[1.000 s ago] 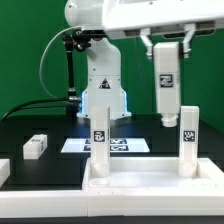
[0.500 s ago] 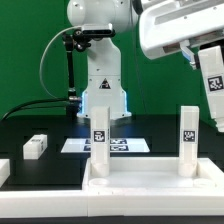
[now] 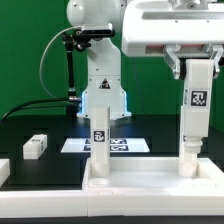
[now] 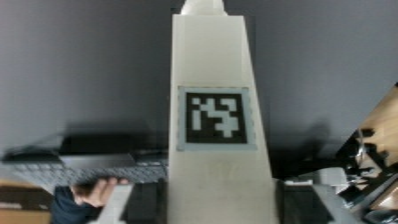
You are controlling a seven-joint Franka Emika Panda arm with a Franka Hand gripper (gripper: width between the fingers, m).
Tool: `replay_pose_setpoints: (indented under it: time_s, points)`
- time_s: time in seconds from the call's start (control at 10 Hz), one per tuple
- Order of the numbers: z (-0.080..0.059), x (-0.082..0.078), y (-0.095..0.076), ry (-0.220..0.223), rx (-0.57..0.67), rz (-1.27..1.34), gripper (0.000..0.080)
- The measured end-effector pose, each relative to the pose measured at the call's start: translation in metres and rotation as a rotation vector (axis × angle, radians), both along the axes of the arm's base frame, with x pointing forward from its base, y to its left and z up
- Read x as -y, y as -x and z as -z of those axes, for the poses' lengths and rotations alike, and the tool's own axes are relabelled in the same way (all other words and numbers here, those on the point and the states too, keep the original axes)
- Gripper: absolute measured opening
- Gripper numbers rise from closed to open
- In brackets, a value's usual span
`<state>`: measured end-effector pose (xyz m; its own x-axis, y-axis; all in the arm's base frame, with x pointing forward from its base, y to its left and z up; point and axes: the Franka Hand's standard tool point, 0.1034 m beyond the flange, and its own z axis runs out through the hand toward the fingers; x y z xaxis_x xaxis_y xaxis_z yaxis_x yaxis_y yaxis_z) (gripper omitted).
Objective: Assemble desk
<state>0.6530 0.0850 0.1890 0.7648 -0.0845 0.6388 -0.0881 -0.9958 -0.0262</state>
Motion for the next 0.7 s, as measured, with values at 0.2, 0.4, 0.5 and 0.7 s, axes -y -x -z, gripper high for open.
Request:
replay_pose_setpoints:
  time_s: [0.2,0.4,0.5,0.7]
  points:
    - [-0.001,0.002,-0.001,0.015,0.001,-0.012,0.0287]
    - [0.001,0.002,0.000,0.019,0.000,-0.017,0.0287]
    - [0.008,0.003,0.004,0.026,-0.007,-0.021,0.0287]
    - [0.014,0.004,0.006,0.037,-0.017,-0.028,0.0287]
